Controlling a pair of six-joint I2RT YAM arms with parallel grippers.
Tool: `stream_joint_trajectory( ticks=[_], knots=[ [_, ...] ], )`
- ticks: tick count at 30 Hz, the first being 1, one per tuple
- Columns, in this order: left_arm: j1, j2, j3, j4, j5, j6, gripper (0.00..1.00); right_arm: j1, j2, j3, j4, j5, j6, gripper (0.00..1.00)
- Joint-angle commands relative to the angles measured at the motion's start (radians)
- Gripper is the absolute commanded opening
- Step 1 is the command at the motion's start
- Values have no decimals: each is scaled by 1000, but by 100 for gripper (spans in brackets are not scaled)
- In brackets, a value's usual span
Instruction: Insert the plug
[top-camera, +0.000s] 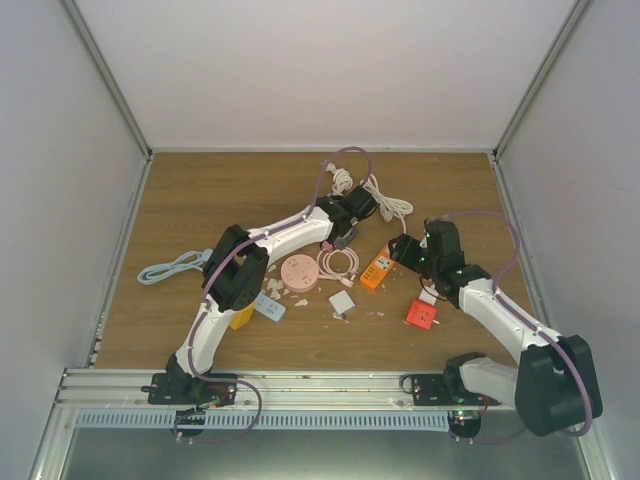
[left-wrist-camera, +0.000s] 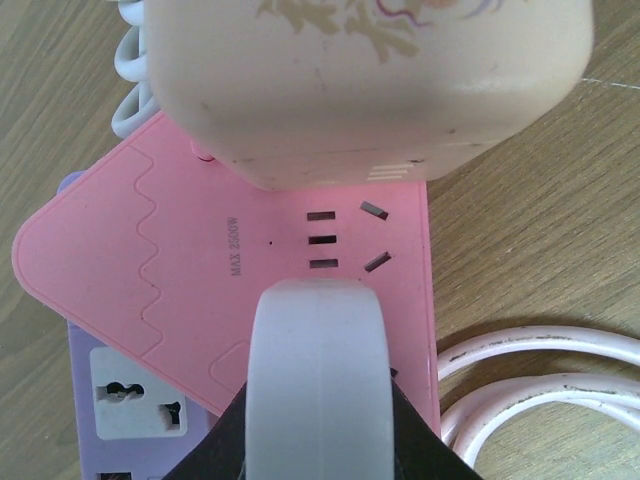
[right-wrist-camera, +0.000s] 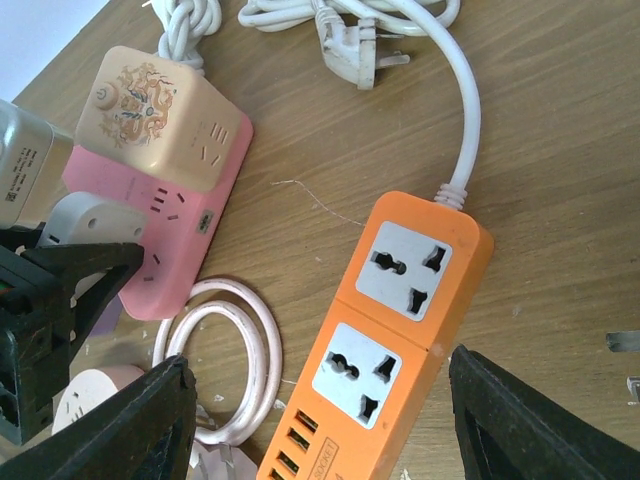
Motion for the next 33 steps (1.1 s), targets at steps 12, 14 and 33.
stream_joint_trajectory(
  ticks=[12, 14, 33],
  knots=[
    [11, -16, -190, 118, 14, 2, 0, -11, 5, 4, 3, 7, 10, 70],
    [12, -24, -220, 133, 27, -5, 0, -11, 6, 4, 5, 4, 10, 70],
    [26, -125, -33, 48, 105, -92, 41, -11, -11, 5, -9, 3, 16, 70]
  ],
)
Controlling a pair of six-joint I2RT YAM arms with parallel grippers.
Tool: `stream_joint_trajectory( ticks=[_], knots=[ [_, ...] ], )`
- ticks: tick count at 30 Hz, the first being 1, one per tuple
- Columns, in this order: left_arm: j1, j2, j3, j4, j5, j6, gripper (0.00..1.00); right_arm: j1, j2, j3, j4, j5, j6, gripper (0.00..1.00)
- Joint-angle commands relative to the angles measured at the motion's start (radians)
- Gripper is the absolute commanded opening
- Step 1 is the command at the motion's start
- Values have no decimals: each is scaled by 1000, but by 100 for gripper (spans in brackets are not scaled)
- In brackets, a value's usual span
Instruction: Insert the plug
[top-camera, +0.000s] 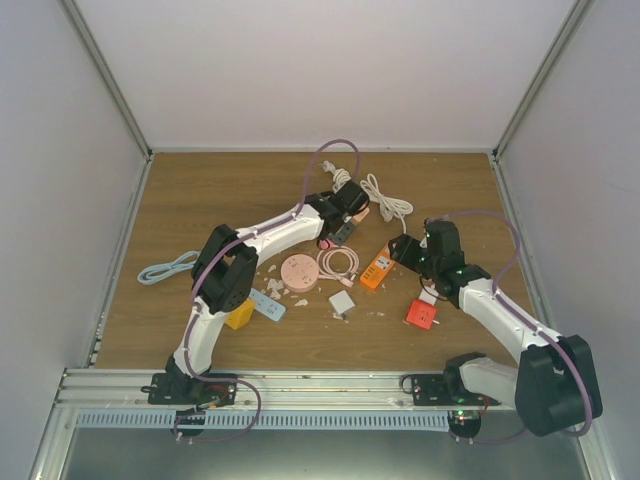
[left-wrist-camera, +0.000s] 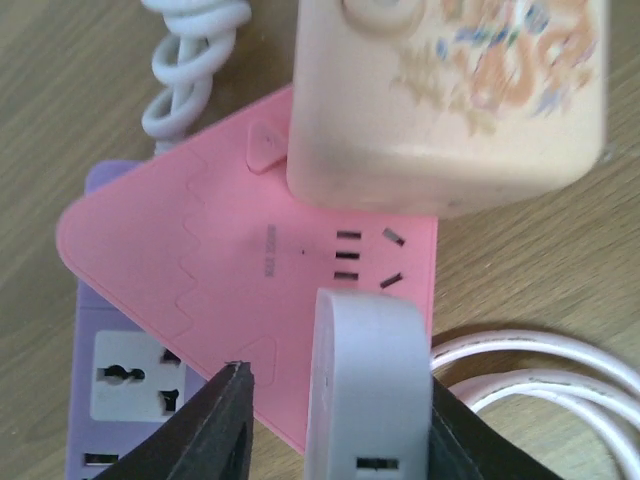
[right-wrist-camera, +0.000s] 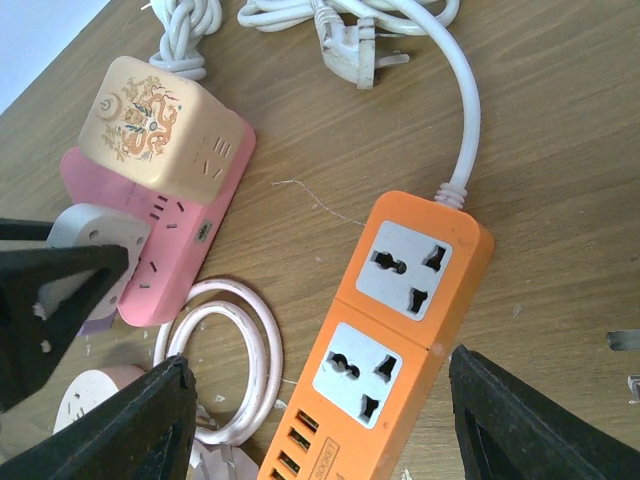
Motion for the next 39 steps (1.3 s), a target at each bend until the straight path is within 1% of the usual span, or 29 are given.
stream_joint_trajectory(
  ticks=[1, 4, 7, 13, 14, 16, 17, 20, 21, 28, 32, 39],
  knots=[
    [4, -52, 66, -21, 43, -29, 42, -10, -10, 5, -8, 2, 12, 70],
    [4, -56, 64, -21, 46, -15, 43, -10, -10, 3, -8, 1, 13, 70],
    [4, -40, 62, -38, 34, -7, 41, -10, -12, 1, -6, -1, 14, 70],
    [4, -33, 24, -29, 31, 7, 40, -11, -11, -2, -5, -2, 10, 70],
    [4, -32, 18, -27, 26, 9, 37, -11, -9, -3, -4, -2, 10, 70],
    [4, -31, 11, -27, 21, 14, 24, -11, -7, -2, -5, -6, 9, 70],
    [4, -32, 7, -23, 22, 16, 22, -11, -6, -2, -3, -7, 10, 70],
    [4, -40, -10, -11, 22, 18, 22, -11, -6, -4, -2, -8, 10, 70],
    [4, -42, -15, -8, 22, 18, 20, -10, -6, -4, -1, -8, 9, 70],
    [-2, -65, -100, 42, 7, 18, 3, -11, -3, -5, 3, -9, 10, 70],
    [-4, -62, -140, 55, -31, 29, 0, -11, -1, -6, 5, -13, 12, 70],
    [-1, -60, -167, 67, -44, 33, 0, -11, -1, -5, 5, -12, 13, 70]
  ],
)
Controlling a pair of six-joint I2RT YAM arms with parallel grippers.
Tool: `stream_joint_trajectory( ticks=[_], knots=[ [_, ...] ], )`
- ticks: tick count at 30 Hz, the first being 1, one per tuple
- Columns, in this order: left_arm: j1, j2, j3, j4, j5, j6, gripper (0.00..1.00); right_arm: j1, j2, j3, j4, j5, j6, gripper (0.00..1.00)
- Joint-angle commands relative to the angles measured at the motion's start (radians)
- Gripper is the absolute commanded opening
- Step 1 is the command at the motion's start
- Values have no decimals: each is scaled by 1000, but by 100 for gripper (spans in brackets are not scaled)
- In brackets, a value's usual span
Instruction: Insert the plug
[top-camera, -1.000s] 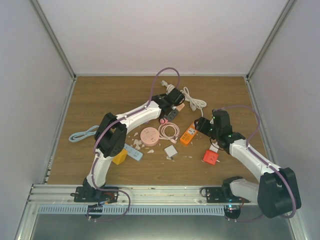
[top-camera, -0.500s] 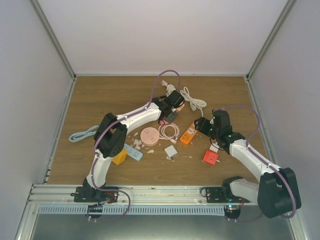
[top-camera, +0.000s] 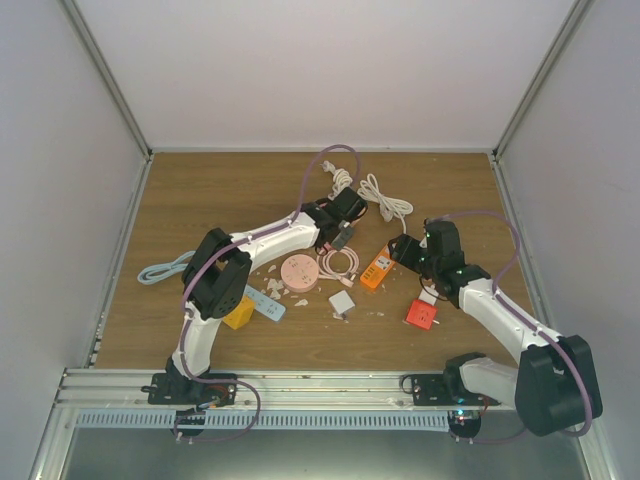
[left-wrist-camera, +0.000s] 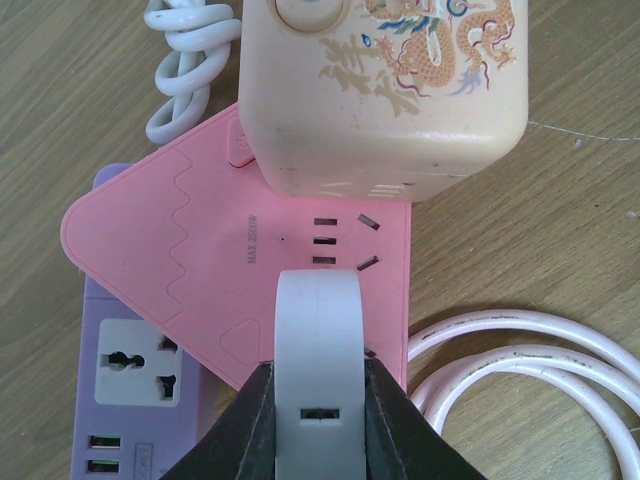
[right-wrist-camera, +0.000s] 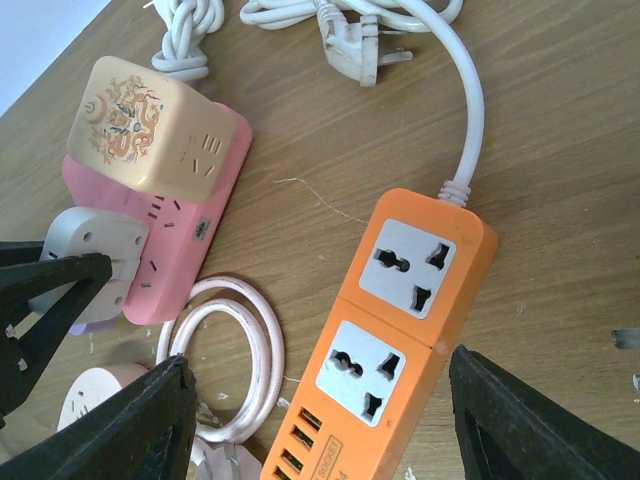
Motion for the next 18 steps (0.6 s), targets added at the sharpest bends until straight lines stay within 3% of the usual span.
stream_joint_trajectory(
  ticks=[1, 6, 8, 13, 18],
  knots=[
    [14, 20, -48, -42, -29, 3, 0, -11, 0, -5, 4, -6, 11, 70],
    [13, 25, -44, -42, -18, -2, 1, -11, -2, -1, 1, -5, 7, 70],
    [14, 19, -22, -55, -12, -10, 6, -10, -4, 3, -3, -3, 3, 70],
    [14, -33, 80, -92, 33, -44, 45, -10, -9, 16, -5, -15, -8, 70],
    [15, -116, 129, -90, 75, -70, 68, -11, -19, 37, -14, -12, -26, 70]
  ],
)
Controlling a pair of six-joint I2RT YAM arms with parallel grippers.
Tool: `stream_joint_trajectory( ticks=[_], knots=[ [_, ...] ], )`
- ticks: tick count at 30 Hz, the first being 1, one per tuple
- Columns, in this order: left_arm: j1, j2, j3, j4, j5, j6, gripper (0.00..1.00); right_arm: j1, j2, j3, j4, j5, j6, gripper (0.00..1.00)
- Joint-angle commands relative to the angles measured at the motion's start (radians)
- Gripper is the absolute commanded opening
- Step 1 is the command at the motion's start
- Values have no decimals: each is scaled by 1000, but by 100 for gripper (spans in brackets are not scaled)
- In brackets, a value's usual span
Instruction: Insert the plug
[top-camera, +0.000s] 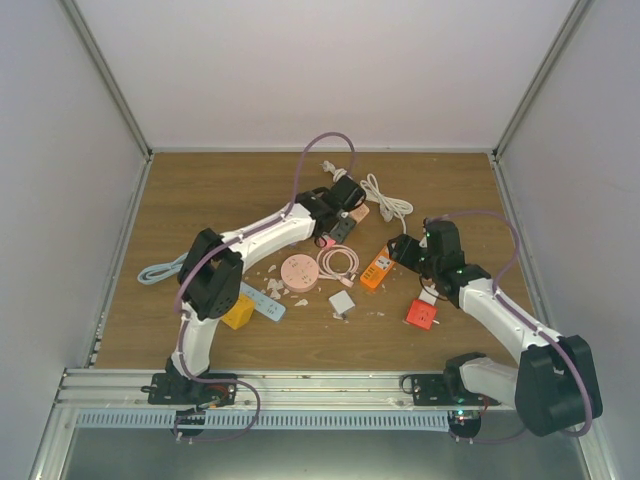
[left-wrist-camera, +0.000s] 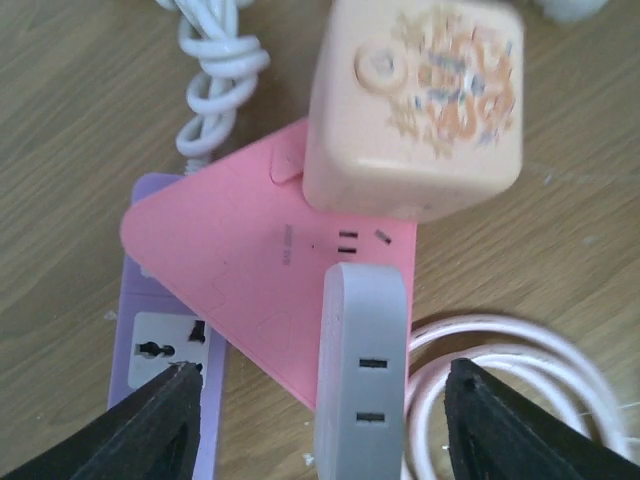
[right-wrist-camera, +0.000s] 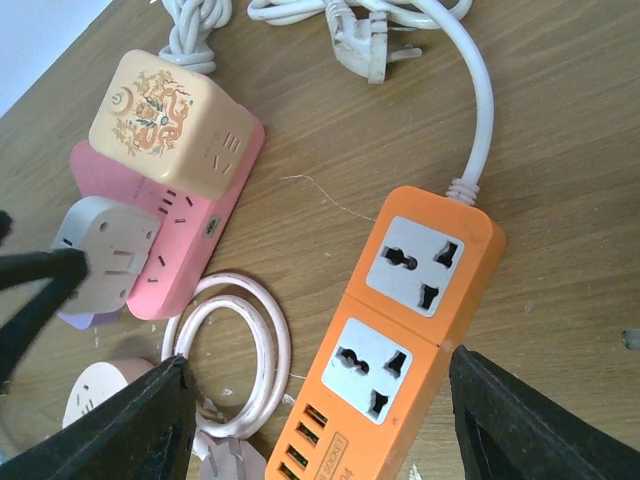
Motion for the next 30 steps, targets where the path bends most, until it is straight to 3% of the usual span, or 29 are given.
stream_joint_trajectory(
  ticks=[1, 8, 13, 17, 19, 20, 26, 30],
  knots=[
    [6, -126, 47, 3, 47, -36, 70, -11, -19, 46, -21, 12, -34, 70],
    [56, -347, -148, 95, 129, -62, 75, -10, 5, 145, -122, 122, -96, 72],
    [138, -630, -388, 284, 250, -76, 78, -10, 48, 236, -211, 248, -141, 74],
    [165, -846, -577, 406, 318, -67, 85, -11, 59, 292, -305, 377, -162, 86],
    [170, -936, -653, 457, 373, -64, 98, -12, 60, 306, -350, 437, -156, 92],
    [174, -976, -685, 483, 402, -63, 99, -13, 64, 315, -386, 468, -148, 96],
    [206, -1104, -779, 579, 555, -52, 99, -66, 114, 331, -486, 491, -127, 99],
    [210, -1110, -793, 580, 565, -32, 99, -102, 142, 264, -445, 444, -119, 97]
  ],
)
